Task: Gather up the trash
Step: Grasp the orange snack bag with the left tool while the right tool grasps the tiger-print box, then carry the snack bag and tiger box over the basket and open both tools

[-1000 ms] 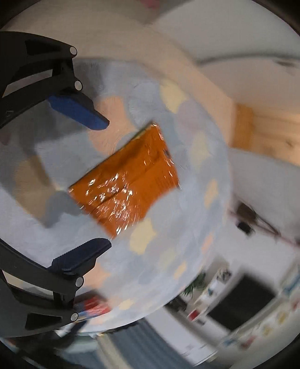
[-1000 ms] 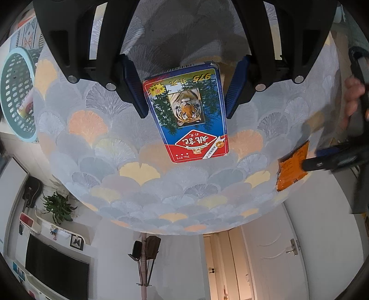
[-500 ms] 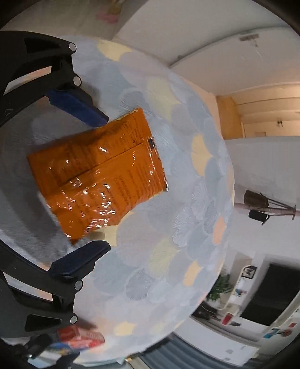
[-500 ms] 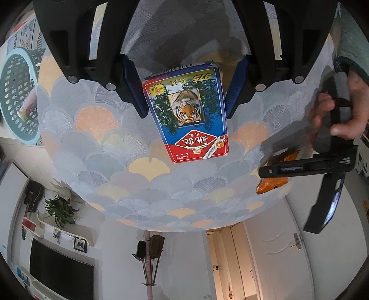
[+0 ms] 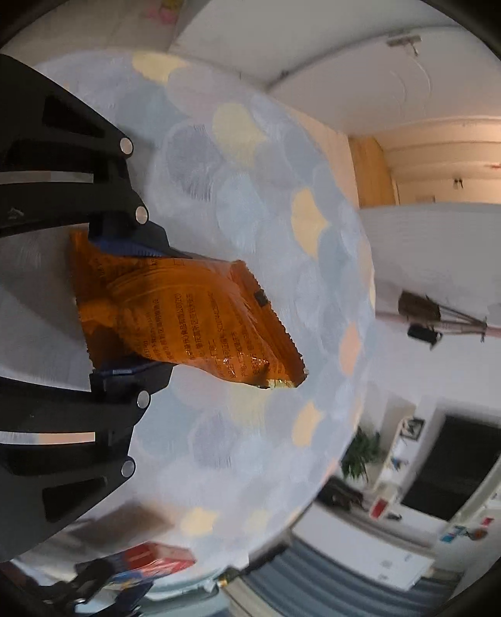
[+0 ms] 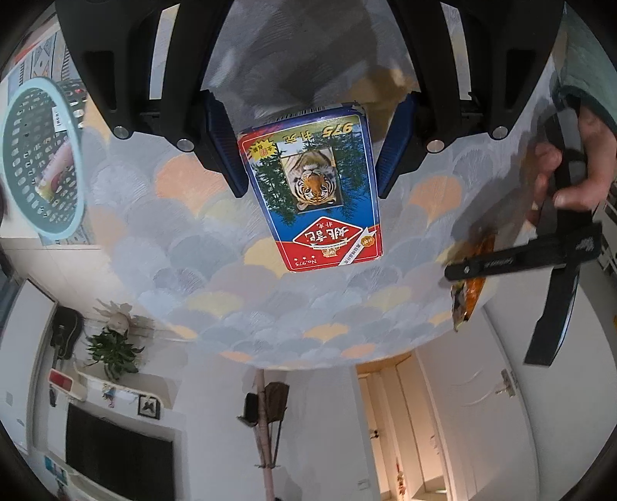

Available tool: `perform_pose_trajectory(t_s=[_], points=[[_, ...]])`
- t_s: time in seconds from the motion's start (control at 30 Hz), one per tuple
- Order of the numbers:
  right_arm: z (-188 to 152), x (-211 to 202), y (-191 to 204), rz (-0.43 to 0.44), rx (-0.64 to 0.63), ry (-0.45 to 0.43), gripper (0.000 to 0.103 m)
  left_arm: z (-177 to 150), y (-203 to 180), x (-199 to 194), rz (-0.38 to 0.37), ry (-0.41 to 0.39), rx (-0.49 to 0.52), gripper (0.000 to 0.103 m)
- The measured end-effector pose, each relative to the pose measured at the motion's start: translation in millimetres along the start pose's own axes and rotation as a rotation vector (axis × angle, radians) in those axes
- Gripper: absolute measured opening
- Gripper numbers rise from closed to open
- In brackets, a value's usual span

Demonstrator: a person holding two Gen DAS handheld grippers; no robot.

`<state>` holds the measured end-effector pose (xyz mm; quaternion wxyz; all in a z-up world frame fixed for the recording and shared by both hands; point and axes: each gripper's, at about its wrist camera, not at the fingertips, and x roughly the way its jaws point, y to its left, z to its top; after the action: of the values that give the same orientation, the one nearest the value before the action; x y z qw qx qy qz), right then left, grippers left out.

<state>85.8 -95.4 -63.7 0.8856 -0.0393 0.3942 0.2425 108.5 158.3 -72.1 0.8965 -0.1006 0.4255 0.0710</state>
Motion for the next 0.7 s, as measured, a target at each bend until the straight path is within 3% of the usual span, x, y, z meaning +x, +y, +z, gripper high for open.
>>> perform_pose_trajectory(t_s=[0.13, 0.3, 0.7], points=[[9.5, -12.3, -14.0, -0.051, 0.019, -0.046, 0.063, 6.4, -22.1, -12.4, -0.09, -0.036, 0.03, 0.039], [20.9, -34.7, -45.6, -0.101, 0.073, -0.11, 0.063, 19.1, -77.5, -26.2, -0.198, -0.059, 0.116, 0.039], [22.1, -81.2, -166.5, -0.312, 0.277, -0.205, 0.063, 38.8, -261.1, -11.6, -0.427, -0.034, 0.376, 0.039]])
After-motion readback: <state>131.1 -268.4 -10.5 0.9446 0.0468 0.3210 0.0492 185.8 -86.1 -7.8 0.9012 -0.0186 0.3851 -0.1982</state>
